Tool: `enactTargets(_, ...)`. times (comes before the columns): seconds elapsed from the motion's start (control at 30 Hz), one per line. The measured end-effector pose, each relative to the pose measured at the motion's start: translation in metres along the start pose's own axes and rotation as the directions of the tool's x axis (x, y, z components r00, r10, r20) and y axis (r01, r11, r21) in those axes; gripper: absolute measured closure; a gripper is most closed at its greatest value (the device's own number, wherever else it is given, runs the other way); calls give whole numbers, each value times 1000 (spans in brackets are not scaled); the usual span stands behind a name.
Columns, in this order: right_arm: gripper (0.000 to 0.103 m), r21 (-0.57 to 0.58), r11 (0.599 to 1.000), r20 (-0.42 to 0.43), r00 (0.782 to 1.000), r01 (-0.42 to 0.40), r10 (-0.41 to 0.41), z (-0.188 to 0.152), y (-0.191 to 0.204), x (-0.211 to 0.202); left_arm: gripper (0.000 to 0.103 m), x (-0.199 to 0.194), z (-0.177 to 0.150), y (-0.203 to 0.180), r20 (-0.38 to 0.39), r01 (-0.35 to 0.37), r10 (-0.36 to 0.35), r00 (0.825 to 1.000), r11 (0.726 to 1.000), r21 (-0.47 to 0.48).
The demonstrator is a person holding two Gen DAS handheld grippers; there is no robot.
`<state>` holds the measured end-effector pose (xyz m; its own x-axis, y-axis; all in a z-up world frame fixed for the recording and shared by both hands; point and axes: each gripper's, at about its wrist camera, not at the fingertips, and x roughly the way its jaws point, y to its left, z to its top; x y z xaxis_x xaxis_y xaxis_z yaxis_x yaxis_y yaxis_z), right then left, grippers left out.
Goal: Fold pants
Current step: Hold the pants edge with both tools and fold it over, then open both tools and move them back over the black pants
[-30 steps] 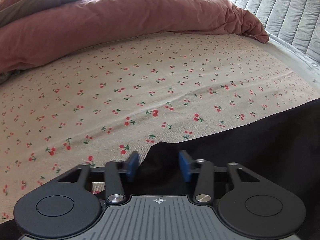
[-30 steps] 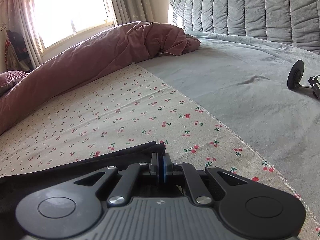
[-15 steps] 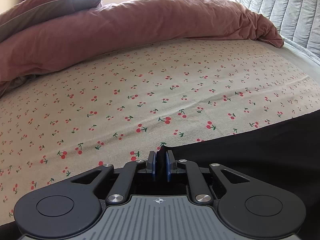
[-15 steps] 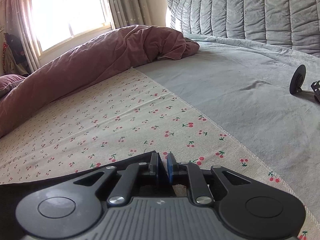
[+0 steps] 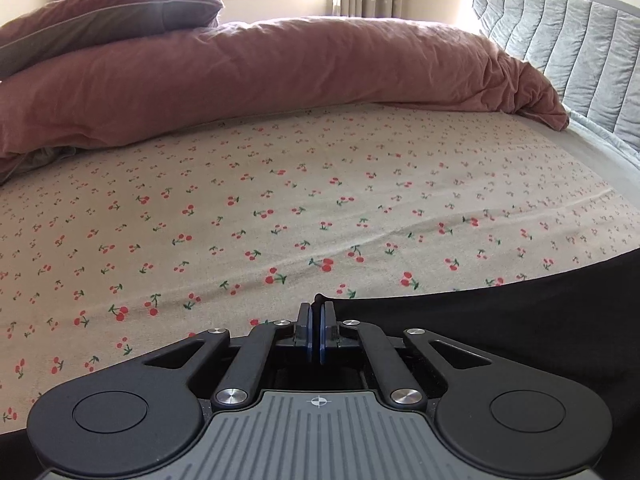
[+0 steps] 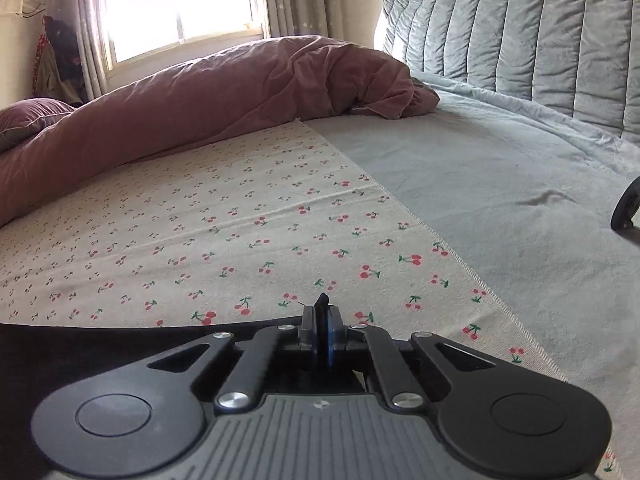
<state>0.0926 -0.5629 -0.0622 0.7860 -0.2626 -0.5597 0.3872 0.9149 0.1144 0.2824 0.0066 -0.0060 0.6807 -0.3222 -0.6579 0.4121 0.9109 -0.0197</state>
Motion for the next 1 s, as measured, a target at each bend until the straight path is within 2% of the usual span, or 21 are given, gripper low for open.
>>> enactTargets(0.13, 100, -23, 999, 51, 998, 33, -31, 34, -4, 1, 102, -4, 17, -11, 66, 13, -15, 998, 1000, 25)
enactTargets(0.23, 100, -38, 995, 58, 995, 89, -87, 56, -1, 22, 99, 16, 25, -20, 49, -6, 4, 999, 999, 40)
enactTargets(0.27, 99, -32, 994, 51, 994, 103, -101, 59, -1, 30, 94, 26, 25, -23, 24, -26, 25, 999, 998, 54)
enactTargets(0.3, 97, -21, 992, 33, 992, 125, -125, 60, -1, 40, 91, 36, 24, -27, -5, -52, 53, 999, 996, 67)
enactTargets(0.33, 89, -13, 988, 12, 988, 156, -156, 59, -1, 48, 90, 41, 22, -30, -18, -77, 79, 997, 994, 75)
enactTargets(0.37, 75, -4, 982, 1, 982, 191, -191, 55, 0, 52, 88, 41, 22, -33, -19, -95, 97, 995, 992, 77)
enactTargets(0.43, 59, 22, 977, 11, 977, 212, -213, 49, 4, 46, 66, 32, 19, -44, 15, -113, 112, 994, 990, 87)
enactTargets(0.47, 57, 29, 981, 15, 982, 190, -191, 46, 6, 41, 52, 24, 19, -52, 36, -105, 102, 994, 989, 100)
enactTargets(0.5, 57, 30, 986, 10, 986, 165, -165, 44, 9, 36, 47, 15, 18, -62, 59, -91, 84, 995, 988, 124)
enactTargets(0.57, 57, 2, 990, -3, 990, 144, -144, 40, 22, 25, 47, 2, 19, -82, 64, -51, 41, 997, 985, 163)
enactTargets(0.67, 54, -66, 994, -41, 995, 86, -89, 35, 53, 5, 47, -19, 16, -120, 48, 76, -87, 995, 977, 201)
enactTargets(0.77, 50, -114, 993, -95, 995, -33, 22, 27, 88, -16, 47, -35, 5, -157, 32, 176, -191, 981, 948, 266)
enactTargets(0.87, 49, -181, 975, -144, 985, -125, 99, 16, 123, -31, 47, -40, -17, -190, -25, 261, -268, 963, 906, 333)
enactTargets(0.93, 50, -223, 962, -174, 977, -158, 120, 6, 139, -35, 47, -41, -37, -202, -73, 290, -283, 956, 882, 371)
enactTargets(1.0, 51, -255, 957, -203, 975, -137, 86, -3, 146, -30, 47, -47, -59, -206, -108, 305, -286, 952, 860, 409)
